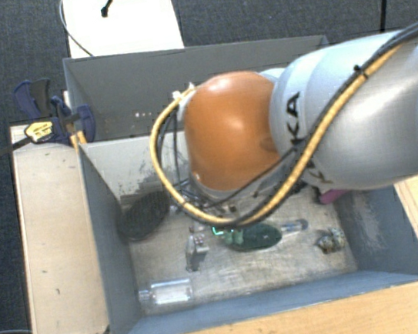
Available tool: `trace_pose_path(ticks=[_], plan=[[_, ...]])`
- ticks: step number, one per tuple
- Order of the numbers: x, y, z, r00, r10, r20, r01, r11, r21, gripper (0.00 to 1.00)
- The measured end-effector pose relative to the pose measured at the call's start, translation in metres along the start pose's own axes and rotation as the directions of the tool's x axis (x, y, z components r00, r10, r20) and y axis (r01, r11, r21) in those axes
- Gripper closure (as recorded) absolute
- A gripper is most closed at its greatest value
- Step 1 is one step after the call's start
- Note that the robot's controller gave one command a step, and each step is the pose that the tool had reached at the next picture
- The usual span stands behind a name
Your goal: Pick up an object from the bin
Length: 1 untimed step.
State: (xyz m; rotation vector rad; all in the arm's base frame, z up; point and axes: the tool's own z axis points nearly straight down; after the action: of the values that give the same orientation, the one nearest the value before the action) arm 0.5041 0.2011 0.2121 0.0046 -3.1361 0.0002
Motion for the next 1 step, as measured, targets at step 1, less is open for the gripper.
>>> trace_pose_path(ticks=[1], plan=[[0.0148,-0.0115,0.1423,0.994,-0.107,0.011,0.107,0.994,-0.002,0.00]])
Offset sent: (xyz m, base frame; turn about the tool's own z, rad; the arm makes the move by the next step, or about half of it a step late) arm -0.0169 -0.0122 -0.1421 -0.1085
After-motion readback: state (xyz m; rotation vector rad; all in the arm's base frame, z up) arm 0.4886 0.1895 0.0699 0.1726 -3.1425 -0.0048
